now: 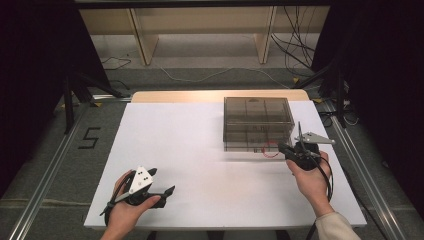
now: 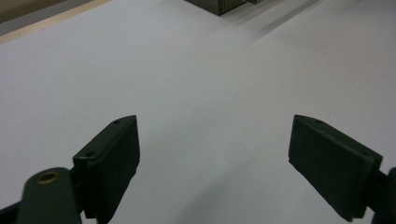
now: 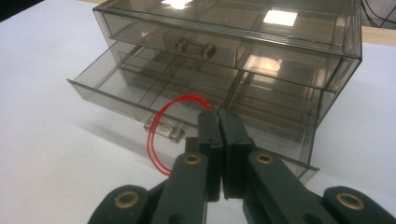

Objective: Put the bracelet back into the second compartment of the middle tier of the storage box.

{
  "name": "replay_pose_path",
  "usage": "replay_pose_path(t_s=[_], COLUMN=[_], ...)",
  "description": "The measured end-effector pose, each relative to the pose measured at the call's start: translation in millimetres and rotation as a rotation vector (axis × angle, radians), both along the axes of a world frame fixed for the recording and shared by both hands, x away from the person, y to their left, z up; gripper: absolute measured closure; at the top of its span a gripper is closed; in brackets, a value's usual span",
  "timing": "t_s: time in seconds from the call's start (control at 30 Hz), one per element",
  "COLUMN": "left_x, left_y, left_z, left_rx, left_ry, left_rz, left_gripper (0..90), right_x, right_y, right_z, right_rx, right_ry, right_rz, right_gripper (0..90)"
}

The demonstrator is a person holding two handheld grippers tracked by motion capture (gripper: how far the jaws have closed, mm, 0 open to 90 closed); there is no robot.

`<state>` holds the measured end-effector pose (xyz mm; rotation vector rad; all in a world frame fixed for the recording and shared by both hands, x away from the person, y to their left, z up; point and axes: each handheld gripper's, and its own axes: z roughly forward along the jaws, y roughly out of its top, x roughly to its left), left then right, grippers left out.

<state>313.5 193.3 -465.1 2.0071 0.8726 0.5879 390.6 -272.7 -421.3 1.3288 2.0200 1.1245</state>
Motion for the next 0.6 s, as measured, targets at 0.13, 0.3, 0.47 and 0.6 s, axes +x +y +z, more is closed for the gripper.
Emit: replay_pose_path(t_s=[0.13, 0.3, 0.47, 0.6], left_x=[-0.1, 0.3, 0.0, 0.0], left_y=[0.5, 0.7, 0.2, 0.1], left_z=[-0.1, 0.1, 0.0, -0.2], left_rx=[-0.001, -0.001, -0.001, -0.001], left_ry=[0.001, 0.0, -0.001, 0.0], left_rz=[0.001, 0.002, 0.001, 0.0], left_gripper=[16.4, 16.5, 16.4, 16.4], right_x=[2.3, 4.6, 7.3, 8.6], right_y=[1.0, 1.2, 1.6, 2.3], right_z=[0.8, 2.5, 2.6, 3.7], right_rx=[0.001, 0.004, 0.006, 0.007], right_ry=[-0.003, -0.003, -0.002, -0.004], right_rz=[0.0, -0.005, -0.006, -0.009], right_gripper=[88.9, 88.9, 88.9, 88.9])
